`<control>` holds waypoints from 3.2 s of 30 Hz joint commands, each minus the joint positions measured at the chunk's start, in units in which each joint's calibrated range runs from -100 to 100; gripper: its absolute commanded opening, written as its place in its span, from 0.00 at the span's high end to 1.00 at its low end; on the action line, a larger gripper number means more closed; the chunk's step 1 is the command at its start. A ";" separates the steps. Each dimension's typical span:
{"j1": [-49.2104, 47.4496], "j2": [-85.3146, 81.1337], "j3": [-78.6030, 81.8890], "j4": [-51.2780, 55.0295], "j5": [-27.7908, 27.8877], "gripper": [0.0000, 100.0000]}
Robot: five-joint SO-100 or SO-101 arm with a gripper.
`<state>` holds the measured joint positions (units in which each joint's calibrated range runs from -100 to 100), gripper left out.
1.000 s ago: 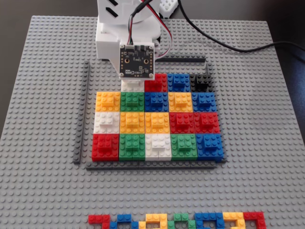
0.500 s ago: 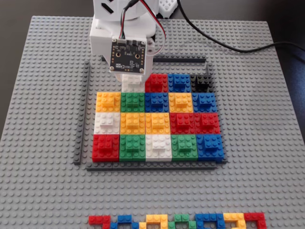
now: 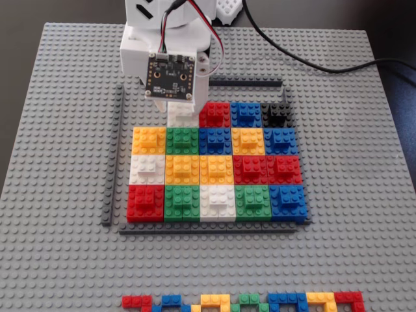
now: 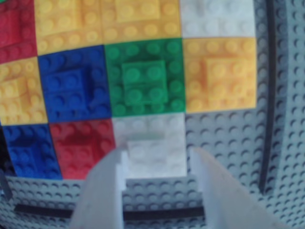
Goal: Grab the cube and place it into the grid
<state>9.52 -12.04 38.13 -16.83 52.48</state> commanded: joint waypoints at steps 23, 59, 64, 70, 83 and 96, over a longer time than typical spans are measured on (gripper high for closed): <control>0.25 -4.81 -15.16 7.06 -1.17 0.77; -9.18 -50.55 7.95 4.56 -7.42 1.00; -8.59 -61.04 21.27 0.07 -6.20 1.00; -9.48 -72.05 33.33 -3.74 -7.33 1.00; -8.96 -87.87 48.82 -7.01 -10.70 1.00; -9.70 -87.96 61.78 -7.70 -9.96 1.00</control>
<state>-0.62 -98.05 97.97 -23.61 42.27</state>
